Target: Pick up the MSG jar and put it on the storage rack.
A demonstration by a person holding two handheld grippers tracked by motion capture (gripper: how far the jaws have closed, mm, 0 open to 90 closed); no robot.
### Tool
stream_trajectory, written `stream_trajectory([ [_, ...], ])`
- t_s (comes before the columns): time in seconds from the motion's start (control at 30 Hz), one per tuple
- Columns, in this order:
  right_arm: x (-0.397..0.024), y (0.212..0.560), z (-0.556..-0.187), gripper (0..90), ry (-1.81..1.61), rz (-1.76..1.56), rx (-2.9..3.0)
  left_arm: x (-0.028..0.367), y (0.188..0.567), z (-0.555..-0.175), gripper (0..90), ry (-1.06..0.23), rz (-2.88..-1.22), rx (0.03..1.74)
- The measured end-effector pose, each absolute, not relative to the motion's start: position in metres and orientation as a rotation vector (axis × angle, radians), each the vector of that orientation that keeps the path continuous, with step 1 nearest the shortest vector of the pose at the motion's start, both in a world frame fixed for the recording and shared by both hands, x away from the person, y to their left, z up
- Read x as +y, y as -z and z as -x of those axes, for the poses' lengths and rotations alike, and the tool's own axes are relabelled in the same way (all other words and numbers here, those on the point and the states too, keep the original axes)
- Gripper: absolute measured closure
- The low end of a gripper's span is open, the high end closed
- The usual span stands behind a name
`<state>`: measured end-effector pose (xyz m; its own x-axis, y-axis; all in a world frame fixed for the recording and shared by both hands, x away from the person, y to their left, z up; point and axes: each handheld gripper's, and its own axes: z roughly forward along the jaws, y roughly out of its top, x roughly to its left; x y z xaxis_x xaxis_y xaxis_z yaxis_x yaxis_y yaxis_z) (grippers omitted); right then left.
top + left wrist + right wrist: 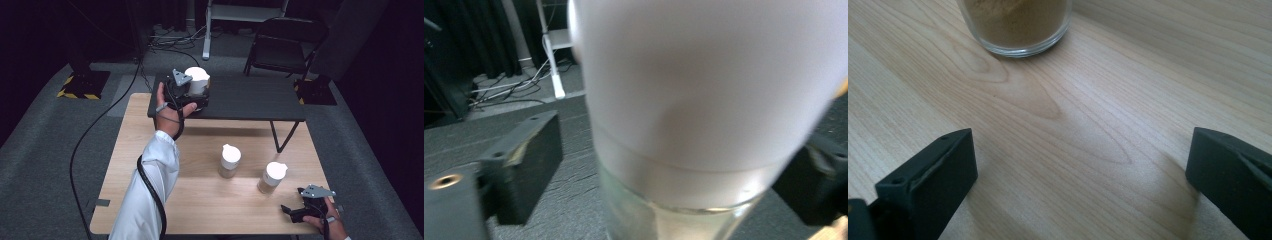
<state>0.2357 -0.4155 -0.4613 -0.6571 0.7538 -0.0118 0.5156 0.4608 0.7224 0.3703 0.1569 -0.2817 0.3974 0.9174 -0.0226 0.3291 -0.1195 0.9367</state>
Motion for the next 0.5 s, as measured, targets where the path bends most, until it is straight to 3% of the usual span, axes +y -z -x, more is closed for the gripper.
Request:
stream_trajectory([
  [0.5, -0.4155, 0.4613, -0.2357, 0.0, -1.011, -1.078, 2.384, 0.1561, 0.2852, -0.3631, 1.3, -0.766, -1.64, 1.098],
])
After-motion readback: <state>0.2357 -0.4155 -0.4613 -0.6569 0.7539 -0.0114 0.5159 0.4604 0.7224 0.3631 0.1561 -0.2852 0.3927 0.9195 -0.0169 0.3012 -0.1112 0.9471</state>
